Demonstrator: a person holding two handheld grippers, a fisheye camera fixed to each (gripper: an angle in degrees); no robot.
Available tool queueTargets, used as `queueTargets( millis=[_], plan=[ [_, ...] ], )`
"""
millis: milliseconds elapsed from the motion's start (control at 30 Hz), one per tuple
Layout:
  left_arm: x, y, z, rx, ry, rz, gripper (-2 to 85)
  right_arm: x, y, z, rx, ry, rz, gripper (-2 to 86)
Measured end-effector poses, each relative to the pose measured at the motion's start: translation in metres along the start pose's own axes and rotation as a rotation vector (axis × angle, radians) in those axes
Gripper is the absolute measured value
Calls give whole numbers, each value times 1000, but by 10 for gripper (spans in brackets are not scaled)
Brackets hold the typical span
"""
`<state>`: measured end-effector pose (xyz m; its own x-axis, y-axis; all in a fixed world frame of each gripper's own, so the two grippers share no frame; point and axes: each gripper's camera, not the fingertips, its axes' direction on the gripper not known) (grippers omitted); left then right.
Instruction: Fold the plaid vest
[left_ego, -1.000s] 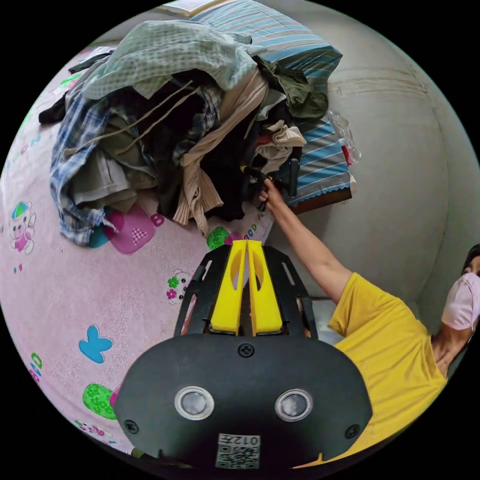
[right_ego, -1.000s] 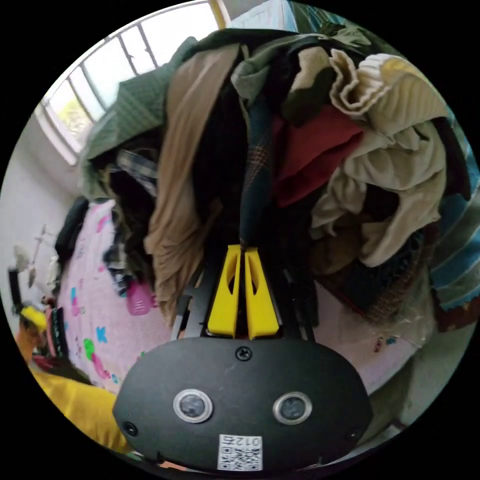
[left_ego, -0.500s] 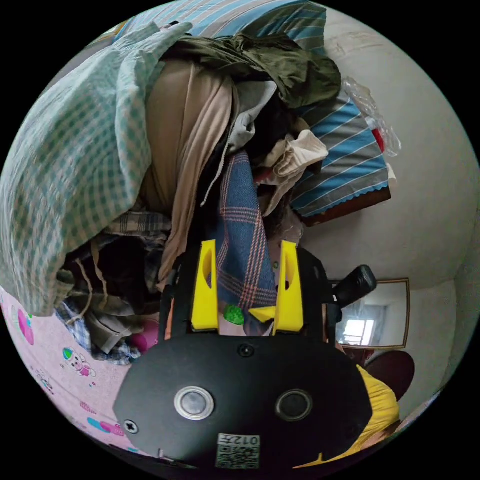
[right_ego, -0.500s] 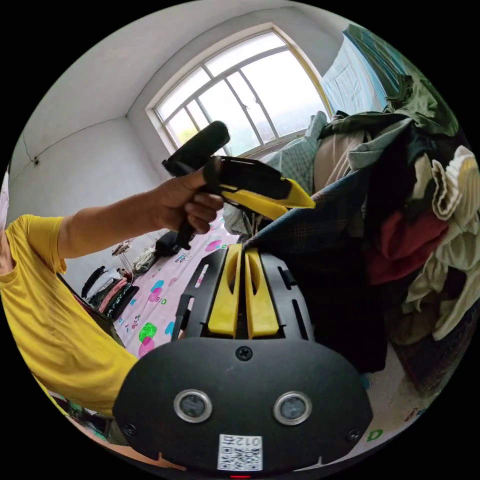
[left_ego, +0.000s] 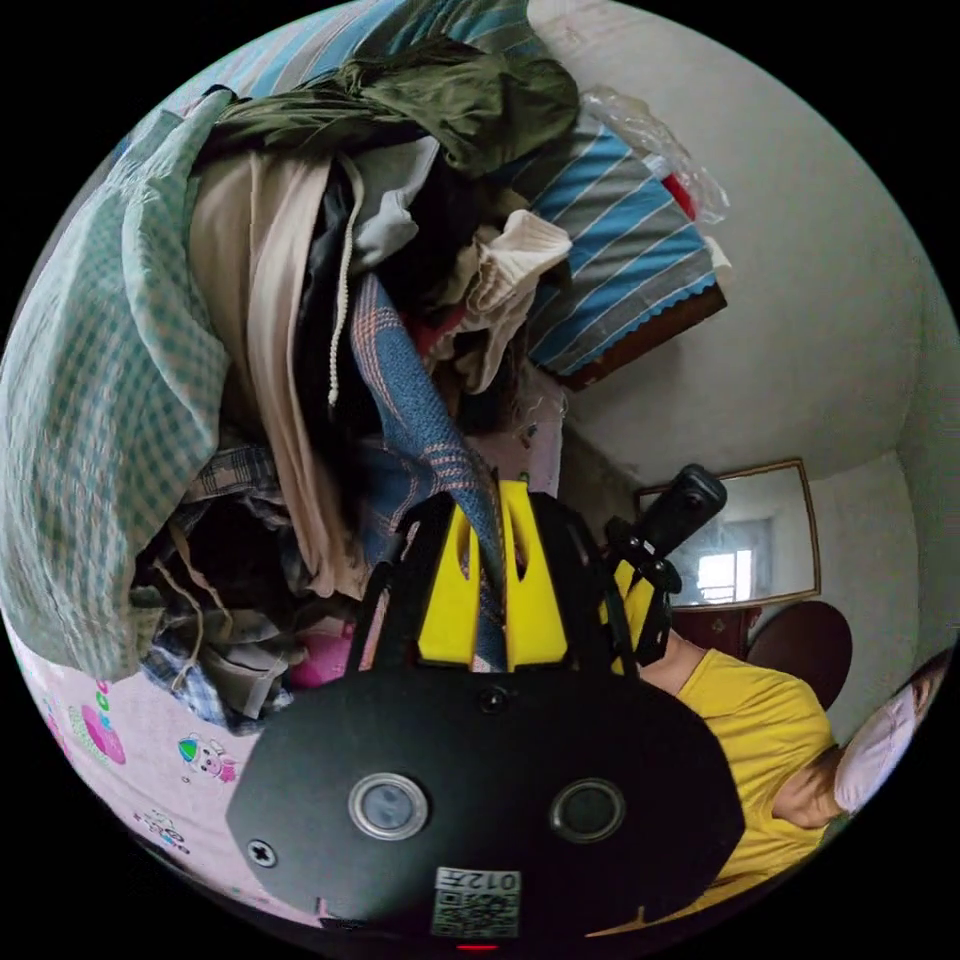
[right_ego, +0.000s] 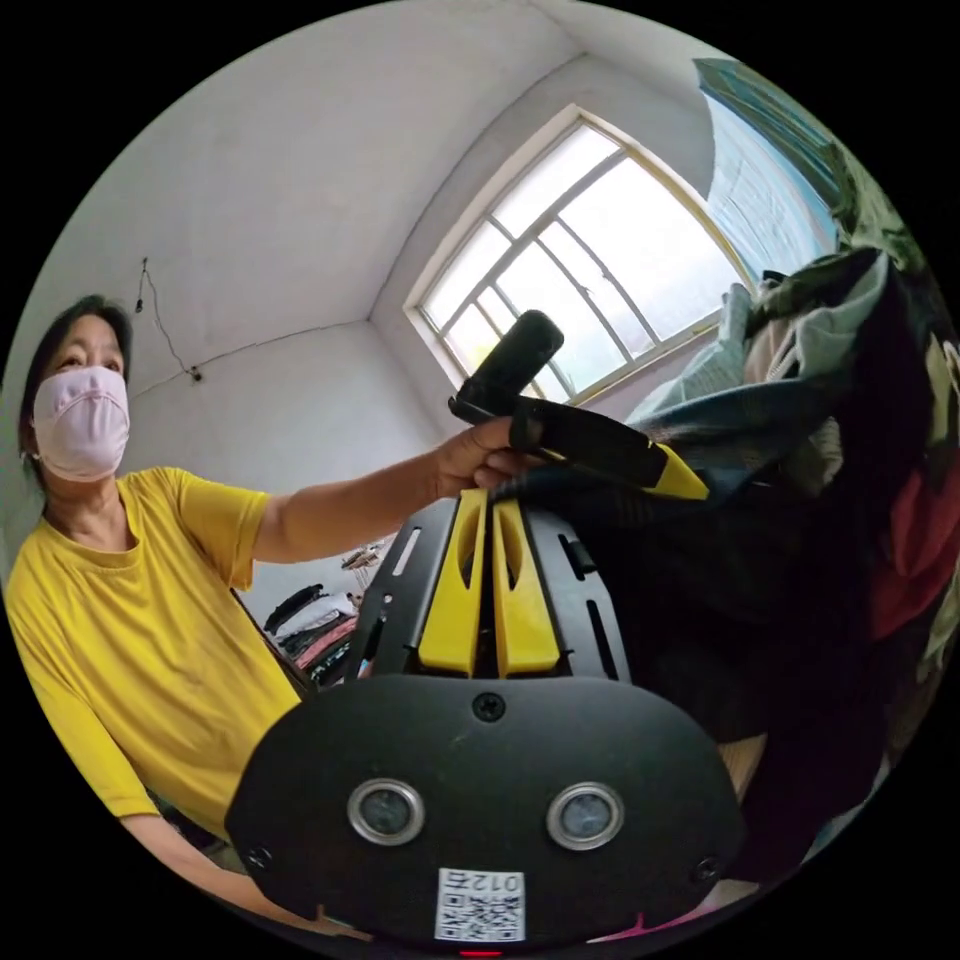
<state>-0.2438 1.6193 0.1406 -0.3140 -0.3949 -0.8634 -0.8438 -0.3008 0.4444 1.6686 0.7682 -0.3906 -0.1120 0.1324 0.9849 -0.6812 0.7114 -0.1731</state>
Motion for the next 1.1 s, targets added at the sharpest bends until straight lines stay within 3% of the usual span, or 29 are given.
queueTargets(
  millis=[300, 600, 833, 1033, 1100],
  plan=[
    [12, 108, -130, 372, 290, -31, 76, -88, -19, -32, 121, -175, -127, 3],
    [102, 160, -259, 501, 298, 58, 80, -185, -41, -64, 263, -237, -286, 0],
    [128, 237, -346, 582, 283, 42, 77, -276, -41, -19, 139, -111, -435, 0],
    [118, 352, -400, 674, 344, 36, 69, -327, 0, 60, 31, -198, -476, 0],
    [127, 411, -433, 759, 391, 137, 68, -351, 11, 89, 8, -275, -523, 1]
  ],
)
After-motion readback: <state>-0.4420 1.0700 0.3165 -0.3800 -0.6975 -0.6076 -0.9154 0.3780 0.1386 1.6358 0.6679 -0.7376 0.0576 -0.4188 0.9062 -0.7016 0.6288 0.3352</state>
